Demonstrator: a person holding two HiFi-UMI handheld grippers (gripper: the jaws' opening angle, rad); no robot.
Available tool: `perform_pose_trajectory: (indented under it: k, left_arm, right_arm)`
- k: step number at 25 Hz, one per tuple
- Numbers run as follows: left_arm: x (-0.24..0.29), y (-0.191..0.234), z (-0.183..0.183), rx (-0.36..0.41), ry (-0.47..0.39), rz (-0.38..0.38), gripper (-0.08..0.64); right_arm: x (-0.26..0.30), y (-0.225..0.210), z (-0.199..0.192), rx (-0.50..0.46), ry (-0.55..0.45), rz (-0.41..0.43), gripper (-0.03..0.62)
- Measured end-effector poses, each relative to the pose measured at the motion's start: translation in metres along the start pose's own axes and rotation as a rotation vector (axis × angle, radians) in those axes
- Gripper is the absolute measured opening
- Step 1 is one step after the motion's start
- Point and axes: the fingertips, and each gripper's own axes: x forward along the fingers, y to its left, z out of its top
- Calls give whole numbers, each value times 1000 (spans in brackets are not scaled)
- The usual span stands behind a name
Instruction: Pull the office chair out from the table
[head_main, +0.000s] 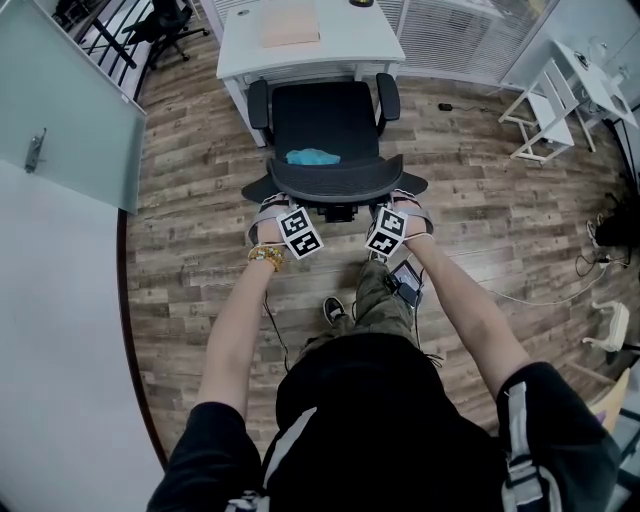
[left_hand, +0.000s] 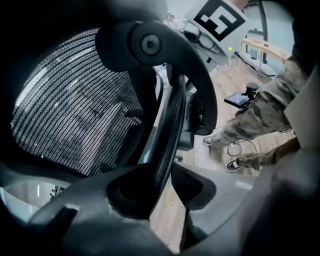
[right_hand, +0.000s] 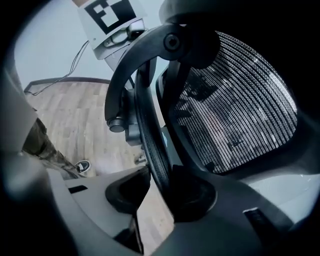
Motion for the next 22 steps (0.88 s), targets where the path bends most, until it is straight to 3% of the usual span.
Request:
perform_pose_trajectory:
  k: [22]
  left_arm:
    - [-30, -52, 13, 23, -29, 48, 144]
  right_arm:
    - [-40, 37, -23, -19, -45, -12, 126]
